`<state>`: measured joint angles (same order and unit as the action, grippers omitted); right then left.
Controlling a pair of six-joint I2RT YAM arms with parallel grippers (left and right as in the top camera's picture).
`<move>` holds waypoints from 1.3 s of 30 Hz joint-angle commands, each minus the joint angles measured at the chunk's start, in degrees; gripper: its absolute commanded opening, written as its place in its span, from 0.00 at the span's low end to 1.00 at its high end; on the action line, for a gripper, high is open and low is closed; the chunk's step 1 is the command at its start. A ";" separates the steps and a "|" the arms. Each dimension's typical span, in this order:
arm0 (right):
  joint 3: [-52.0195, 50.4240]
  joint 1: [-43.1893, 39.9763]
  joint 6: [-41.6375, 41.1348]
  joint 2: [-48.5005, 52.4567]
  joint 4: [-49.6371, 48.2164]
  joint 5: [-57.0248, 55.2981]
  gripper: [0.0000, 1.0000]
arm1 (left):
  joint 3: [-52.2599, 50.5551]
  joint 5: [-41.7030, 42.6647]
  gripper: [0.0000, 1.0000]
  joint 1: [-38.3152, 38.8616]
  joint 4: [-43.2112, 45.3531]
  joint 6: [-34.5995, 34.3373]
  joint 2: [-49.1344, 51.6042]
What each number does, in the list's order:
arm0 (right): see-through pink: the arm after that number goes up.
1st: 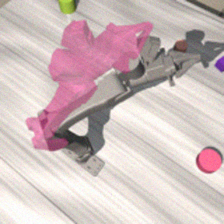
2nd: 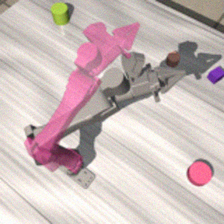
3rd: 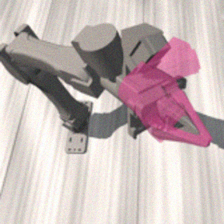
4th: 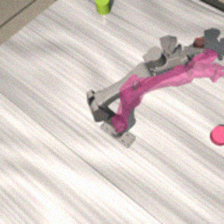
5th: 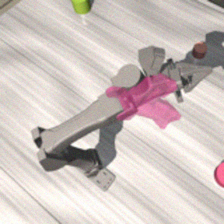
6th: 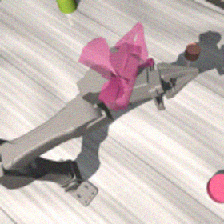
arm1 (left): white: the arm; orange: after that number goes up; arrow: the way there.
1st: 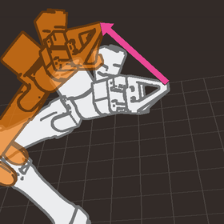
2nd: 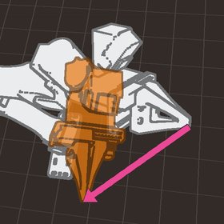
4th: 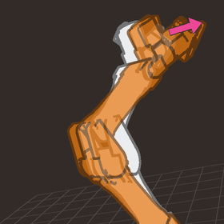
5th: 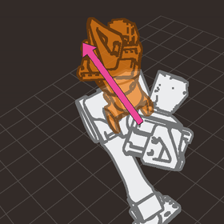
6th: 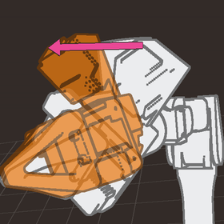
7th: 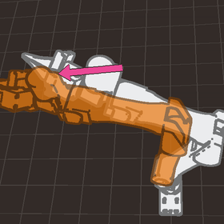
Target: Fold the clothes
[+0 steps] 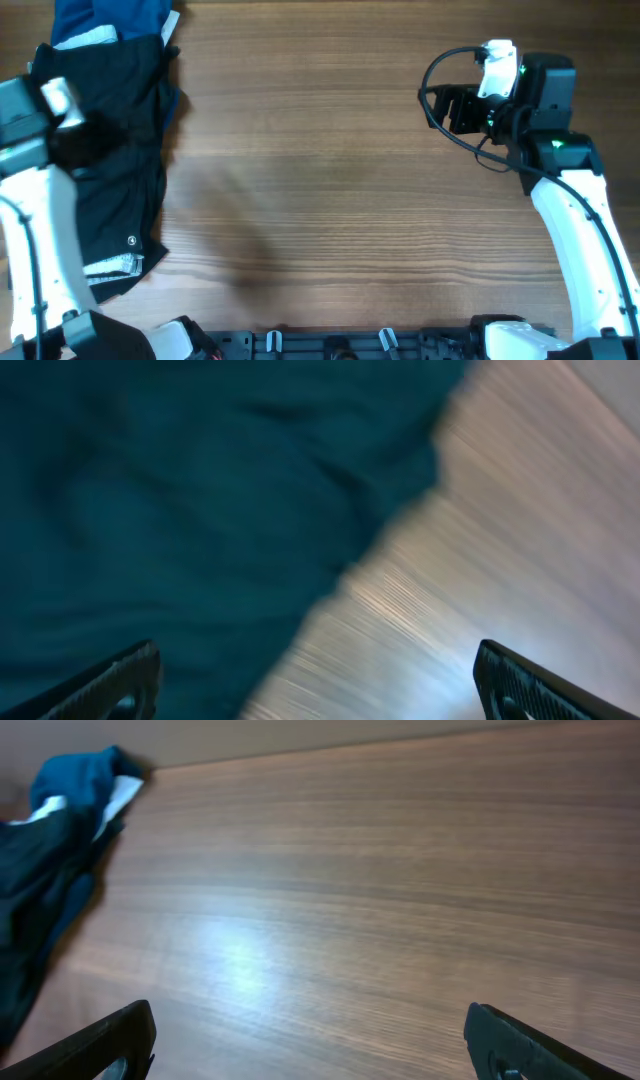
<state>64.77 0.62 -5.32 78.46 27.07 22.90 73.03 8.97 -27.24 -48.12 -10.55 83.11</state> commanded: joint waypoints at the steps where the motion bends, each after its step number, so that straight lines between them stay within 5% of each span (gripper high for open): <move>1: 0.98 0.28 -0.61 0.11 -0.48 4.15 1.00 | 0.63 -0.52 1.00 -10.36 0.33 1.36 1.07; 6: 0.96 0.28 -0.68 0.11 -0.42 4.17 1.00 | 0.48 -1.38 0.99 -21.62 1.27 1.33 4.39; 14: 0.85 0.28 -0.61 0.11 0.31 4.13 1.00 | 0.48 -1.33 0.91 -27.67 6.51 1.64 14.58; 17: 0.72 0.28 0.90 0.11 0.68 4.13 1.00 | 0.48 0.61 0.86 -27.74 7.34 8.46 17.92; 25: 0.46 0.28 1.62 0.13 0.59 2.34 1.00 | 0.46 2.14 0.59 -26.47 5.68 14.84 23.15; 32: 0.46 0.28 2.36 0.15 0.81 2.36 1.00 | 0.46 3.69 0.06 -26.32 5.03 14.38 23.30; 39: 0.46 0.28 2.29 0.15 -0.15 2.43 1.00 | 0.48 15.54 0.04 -25.14 4.37 10.93 22.34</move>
<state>64.77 0.62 -4.19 78.54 27.81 25.65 73.03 15.27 -53.95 -43.48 3.14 105.80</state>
